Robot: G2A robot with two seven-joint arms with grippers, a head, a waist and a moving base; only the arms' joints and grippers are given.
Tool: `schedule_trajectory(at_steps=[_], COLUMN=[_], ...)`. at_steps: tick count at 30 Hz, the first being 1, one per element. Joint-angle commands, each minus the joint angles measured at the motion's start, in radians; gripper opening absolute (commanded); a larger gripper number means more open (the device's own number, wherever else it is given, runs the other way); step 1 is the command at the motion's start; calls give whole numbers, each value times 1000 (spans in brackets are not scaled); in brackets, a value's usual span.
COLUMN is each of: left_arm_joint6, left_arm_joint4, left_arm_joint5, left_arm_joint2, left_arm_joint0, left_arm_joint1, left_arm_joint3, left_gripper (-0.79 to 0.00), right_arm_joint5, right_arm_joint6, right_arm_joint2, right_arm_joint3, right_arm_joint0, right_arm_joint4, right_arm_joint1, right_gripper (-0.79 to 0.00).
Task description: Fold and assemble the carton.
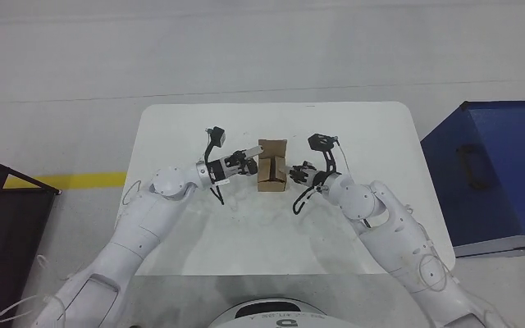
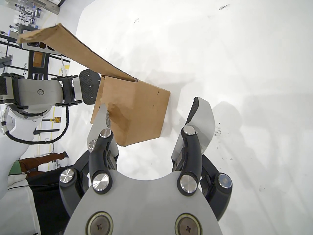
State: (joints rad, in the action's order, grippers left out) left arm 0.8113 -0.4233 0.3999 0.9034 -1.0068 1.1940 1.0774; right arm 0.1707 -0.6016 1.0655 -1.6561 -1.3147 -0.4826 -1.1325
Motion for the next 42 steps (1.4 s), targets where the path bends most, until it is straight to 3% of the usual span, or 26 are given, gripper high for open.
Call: schedule_trajectory(at_steps=[1,5,6,12,15,20,21,22,23,31,38,42], left_arm_joint6=[2,9,9,0,-17,-31,-30,-27,-24,-2,23,58], left_arm_joint4=[-11,-26,-30,-11,1,11,13,15,16,8,8,-39], left_arm_joint5=[16,40,46,64,68,84,85,84,80,52,26,41], left_arm_joint2=[-7,-7,-4,18,38,93,104,113,120,127,62,40], left_arm_joint0=[7,16,16,14,7,-7,-10,-13,-15,3,84,115], left_arm_joint1=[7,14,15,12,8,-8,-11,-14,-16,-12,20,38], left_arm_joint3=[-20,-52,-57,-81,-98,-103,-100,-96,-90,-68,-111,-129], left_gripper=[0,0,0,0,0,0,0,0,0,0,0,0], right_arm_joint5=[9,21,23,68,88,97,92,91,88,-87,-230,-234], right_arm_joint6=[-8,-28,-32,-57,-66,-60,-67,-71,-74,-67,-137,-164], right_arm_joint2=[-8,-27,-31,-67,-85,-103,-107,-109,-110,-68,-54,-72], right_arm_joint3=[-1,-10,-12,-12,-13,-52,-59,-66,-76,-124,-136,-103], right_arm_joint0=[2,10,14,42,57,62,61,60,57,16,-23,-18], right_arm_joint4=[-16,-37,-42,-87,-107,-194,-229,-259,-275,-258,-288,-355], right_arm_joint1=[-1,-4,-5,-14,-19,-20,-18,-16,-15,-3,13,14], right_gripper=[-182,-249,-409,-631,-785,-785,-668,-311,-6,0,0,0])
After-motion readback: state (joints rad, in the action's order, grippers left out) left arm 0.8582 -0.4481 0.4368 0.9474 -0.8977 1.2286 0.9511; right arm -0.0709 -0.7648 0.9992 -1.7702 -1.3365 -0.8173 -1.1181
